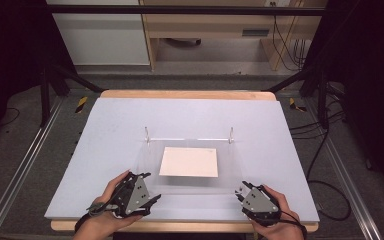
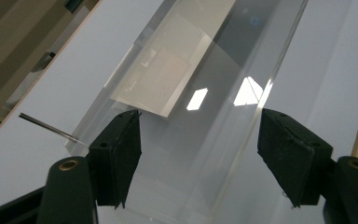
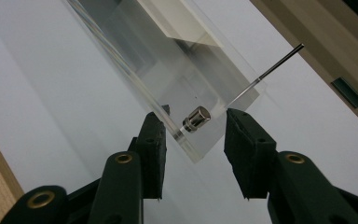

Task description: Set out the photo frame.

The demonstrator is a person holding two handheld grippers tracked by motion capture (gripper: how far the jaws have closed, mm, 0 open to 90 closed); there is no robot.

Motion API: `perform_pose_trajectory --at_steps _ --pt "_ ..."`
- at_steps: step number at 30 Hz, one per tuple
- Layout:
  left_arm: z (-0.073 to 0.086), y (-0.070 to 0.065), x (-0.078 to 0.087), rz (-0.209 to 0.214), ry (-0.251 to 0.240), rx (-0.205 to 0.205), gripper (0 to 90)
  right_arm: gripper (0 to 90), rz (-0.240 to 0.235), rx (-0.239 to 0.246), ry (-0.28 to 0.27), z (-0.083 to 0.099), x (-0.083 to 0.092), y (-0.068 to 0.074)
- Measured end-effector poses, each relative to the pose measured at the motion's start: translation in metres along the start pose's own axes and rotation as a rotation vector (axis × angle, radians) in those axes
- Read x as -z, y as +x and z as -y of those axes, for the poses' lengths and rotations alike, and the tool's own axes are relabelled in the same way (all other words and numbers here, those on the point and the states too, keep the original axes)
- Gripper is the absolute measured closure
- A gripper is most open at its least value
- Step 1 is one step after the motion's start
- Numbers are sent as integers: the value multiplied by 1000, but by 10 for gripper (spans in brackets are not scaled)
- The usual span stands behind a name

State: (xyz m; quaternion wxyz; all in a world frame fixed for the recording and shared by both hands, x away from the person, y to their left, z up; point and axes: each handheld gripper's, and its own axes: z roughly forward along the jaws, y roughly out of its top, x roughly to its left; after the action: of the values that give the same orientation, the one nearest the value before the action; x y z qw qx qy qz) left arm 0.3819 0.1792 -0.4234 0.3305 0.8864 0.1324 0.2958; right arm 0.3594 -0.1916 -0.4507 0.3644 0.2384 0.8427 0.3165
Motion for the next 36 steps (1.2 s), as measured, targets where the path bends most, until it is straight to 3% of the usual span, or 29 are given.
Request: perform_pose_trajectory --at_steps 17,32,36 --pt "18 4 -10 21 63 -12 374 595 -3 -10 -3 -1 0 -1" --pt "18 3 -18 -36 74 -13 423 593 -6 -7 2 -1 0 -1" --pt "13 3 -13 -60 68 -14 467 594 -8 -31 -12 -1 0 -3"
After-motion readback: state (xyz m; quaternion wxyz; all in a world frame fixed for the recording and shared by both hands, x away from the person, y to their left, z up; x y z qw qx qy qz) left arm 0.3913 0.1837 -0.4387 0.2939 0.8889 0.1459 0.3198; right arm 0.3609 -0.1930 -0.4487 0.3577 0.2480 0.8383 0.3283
